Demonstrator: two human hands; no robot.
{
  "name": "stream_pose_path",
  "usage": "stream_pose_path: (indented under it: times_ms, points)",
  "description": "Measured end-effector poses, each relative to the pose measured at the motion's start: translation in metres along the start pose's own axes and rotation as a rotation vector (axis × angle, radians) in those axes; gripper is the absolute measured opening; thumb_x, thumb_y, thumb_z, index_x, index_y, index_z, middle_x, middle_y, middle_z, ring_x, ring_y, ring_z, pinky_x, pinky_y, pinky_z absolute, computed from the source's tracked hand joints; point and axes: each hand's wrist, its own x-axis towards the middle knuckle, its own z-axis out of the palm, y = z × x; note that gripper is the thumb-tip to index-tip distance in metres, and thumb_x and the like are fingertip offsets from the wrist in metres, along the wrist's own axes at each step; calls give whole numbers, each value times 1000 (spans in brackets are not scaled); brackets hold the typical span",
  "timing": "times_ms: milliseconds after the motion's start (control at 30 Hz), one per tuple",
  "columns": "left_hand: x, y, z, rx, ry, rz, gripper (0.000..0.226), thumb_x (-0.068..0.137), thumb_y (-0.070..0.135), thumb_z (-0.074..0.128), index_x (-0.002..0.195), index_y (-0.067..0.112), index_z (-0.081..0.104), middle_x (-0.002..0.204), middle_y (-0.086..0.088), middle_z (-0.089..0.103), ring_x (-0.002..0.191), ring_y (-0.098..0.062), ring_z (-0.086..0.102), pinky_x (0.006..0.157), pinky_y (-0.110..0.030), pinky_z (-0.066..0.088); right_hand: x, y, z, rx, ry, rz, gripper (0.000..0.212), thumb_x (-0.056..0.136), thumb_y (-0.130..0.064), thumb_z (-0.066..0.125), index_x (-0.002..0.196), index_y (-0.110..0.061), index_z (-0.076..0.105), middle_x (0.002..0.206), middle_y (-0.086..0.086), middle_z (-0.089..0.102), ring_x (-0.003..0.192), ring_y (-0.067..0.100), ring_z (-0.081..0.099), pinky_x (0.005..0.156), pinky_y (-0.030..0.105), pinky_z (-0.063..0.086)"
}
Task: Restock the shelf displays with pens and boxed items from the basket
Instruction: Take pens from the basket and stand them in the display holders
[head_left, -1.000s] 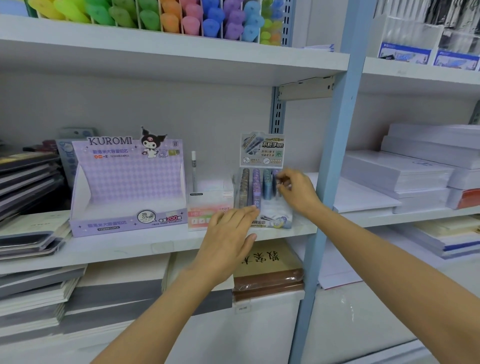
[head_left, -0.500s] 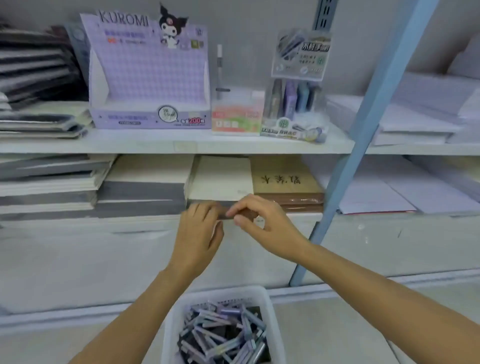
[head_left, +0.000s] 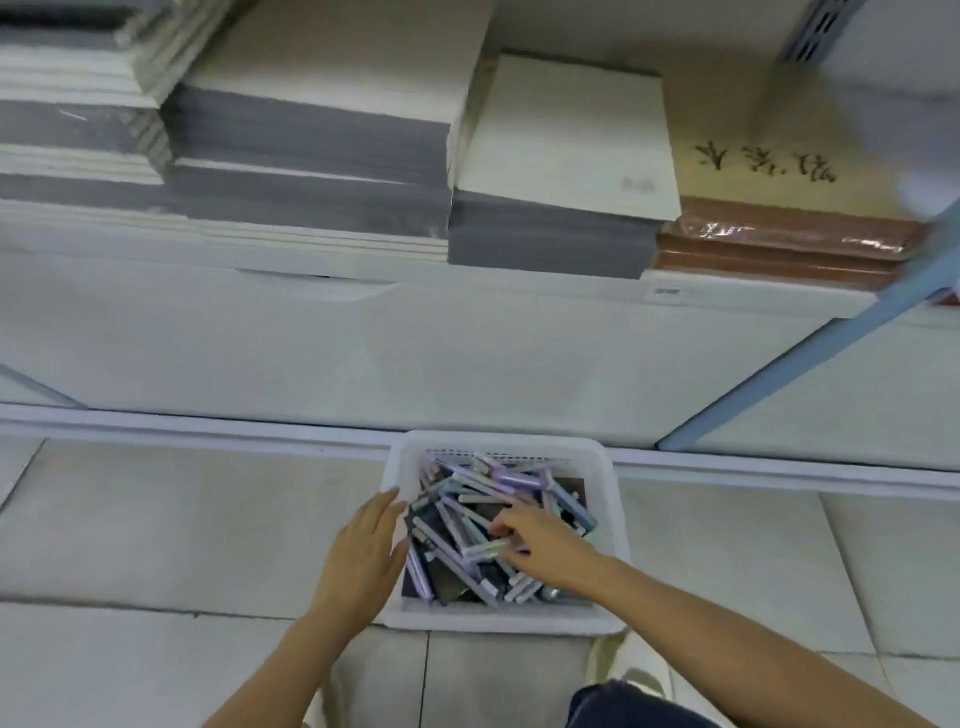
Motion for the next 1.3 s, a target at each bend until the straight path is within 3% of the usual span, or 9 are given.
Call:
stream_pose_path:
  times_ms: [267, 433, 533, 667, 833, 1033, 1167, 1233, 1300]
  points:
    - [-2, 0, 9, -73, 94, 7, 38, 97, 17, 56, 134, 7, 52, 149, -11, 39, 136, -31, 38, 109, -41, 37, 17, 6, 22, -287, -13, -20, 35, 93, -30, 59, 119, -7, 58, 123, 10, 46, 109, 27, 53, 83, 37, 45]
    - [1, 4, 7, -42, 188, 5, 29, 90, 6, 63, 119, 6, 63, 131, -16, 56, 120, -36, 51, 95, -45, 44, 19, -1, 3, -13, 132, -34, 23, 97, -29, 54, 92, -7, 59, 98, 0, 54, 84, 17, 56, 82, 32, 48]
    - [6, 14, 5, -141, 240, 65, 22, 91, 1, 60, 113, 5, 66, 114, -12, 62, 104, -30, 56, 87, -37, 46, 22, -9, -15, 184, 120, -5, 28, 97, -28, 55, 86, -3, 54, 87, 9, 59, 70, 20, 56, 73, 36, 51]
    - [13, 36, 1, -646, 70, -98, 26, 101, 23, 47, 124, 17, 59, 116, 2, 61, 106, -11, 57, 85, -11, 42, 23, -23, -30, 333, 92, -54, 27, 96, -31, 57, 86, -6, 61, 75, 9, 60, 61, 14, 47, 62, 31, 44]
    - [25, 61, 5, -1391, -119, -376, 35, 101, 37, 43, 121, 16, 62, 112, -7, 71, 103, -21, 68, 81, -27, 56, 20, -34, -28, 362, -94, -121, 24, 94, -30, 60, 74, -18, 59, 65, 3, 48, 57, 11, 42, 60, 30, 37]
    - [30, 70, 14, -1455, -90, -424, 30, 101, 30, 41, 109, 17, 67, 97, -3, 76, 90, -17, 72, 67, -24, 57, 14, -18, -29, 661, 9, -19, 11, 90, -25, 68, 101, -24, 68, 86, -4, 71, 75, 5, 67, 68, 20, 51]
    - [27, 74, 26, -1448, -260, -403, 34, 104, 33, 33, 121, 23, 61, 106, -7, 74, 98, -20, 70, 82, -33, 58, 15, -12, -29, 770, 50, 13, 21, 87, -20, 71, 107, -17, 68, 95, 3, 74, 85, 18, 71, 72, 32, 59]
    - [26, 78, 27, -1460, -279, -407, 39, 103, 38, 31, 120, 22, 61, 91, -8, 74, 78, -17, 70, 67, -28, 57, 17, -10, -29, 796, 40, 33, 24, 85, -20, 73, 108, -14, 67, 93, 6, 74, 83, 20, 71, 79, 40, 59]
    - [28, 80, 28, -1422, -284, -415, 43, 101, 46, 32, 102, 19, 66, 63, 0, 58, 51, -11, 48, 49, -22, 42, 18, -6, -31, 818, 3, 22, 27, 83, -23, 75, 108, -18, 66, 92, 2, 74, 87, 16, 70, 85, 41, 58]
